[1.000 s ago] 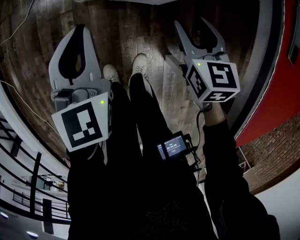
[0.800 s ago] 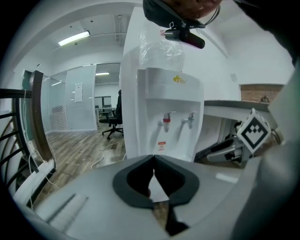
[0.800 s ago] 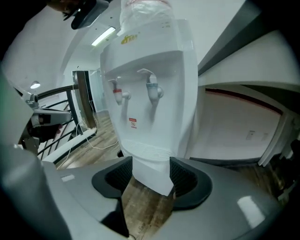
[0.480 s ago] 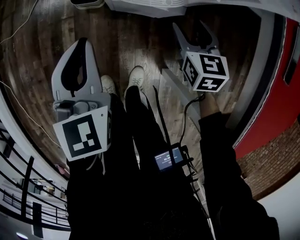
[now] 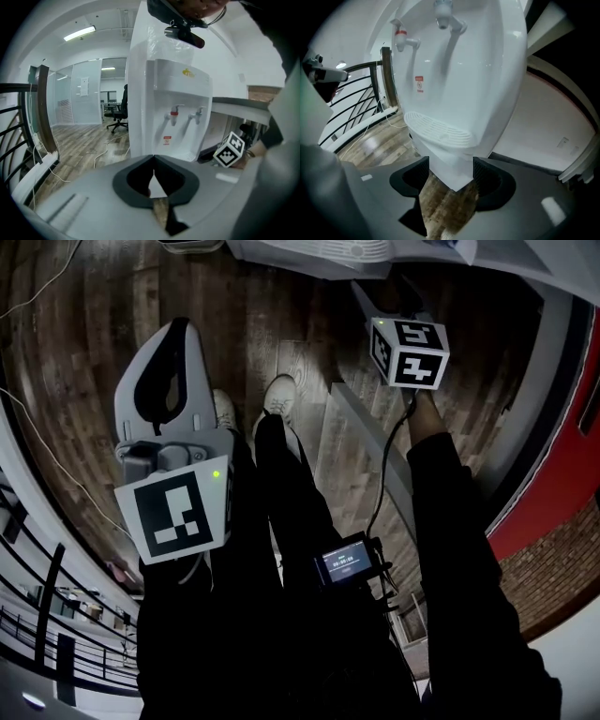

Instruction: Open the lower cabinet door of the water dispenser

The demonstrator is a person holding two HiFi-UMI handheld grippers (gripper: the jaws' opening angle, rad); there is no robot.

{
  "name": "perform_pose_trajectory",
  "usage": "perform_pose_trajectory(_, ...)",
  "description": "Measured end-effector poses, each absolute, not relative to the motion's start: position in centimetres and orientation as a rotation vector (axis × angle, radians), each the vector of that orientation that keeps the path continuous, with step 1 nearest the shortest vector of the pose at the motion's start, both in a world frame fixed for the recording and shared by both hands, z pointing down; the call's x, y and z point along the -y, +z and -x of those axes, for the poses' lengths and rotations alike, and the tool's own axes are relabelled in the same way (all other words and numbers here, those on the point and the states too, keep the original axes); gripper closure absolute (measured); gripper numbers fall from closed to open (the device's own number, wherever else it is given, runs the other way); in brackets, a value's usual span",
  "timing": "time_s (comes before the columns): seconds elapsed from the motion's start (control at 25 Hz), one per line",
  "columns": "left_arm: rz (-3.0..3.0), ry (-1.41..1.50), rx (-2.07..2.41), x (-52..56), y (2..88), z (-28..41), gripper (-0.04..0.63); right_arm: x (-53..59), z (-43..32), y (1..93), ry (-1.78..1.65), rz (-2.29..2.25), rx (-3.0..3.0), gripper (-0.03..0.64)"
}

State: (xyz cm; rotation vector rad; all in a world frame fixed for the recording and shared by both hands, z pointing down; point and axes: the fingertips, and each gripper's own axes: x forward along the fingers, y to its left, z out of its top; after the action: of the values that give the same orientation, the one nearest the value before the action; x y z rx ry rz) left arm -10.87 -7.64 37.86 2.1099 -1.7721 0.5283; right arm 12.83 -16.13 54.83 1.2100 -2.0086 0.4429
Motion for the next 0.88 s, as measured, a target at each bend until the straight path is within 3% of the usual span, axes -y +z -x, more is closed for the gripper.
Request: perform_pose_trajectory(0.88, -2.086, 0.507, 1.765, 7.4, 38.3, 10.9, 0.588, 16.9, -14.8, 59.9, 0.408, -1.102, 1.878, 0.308)
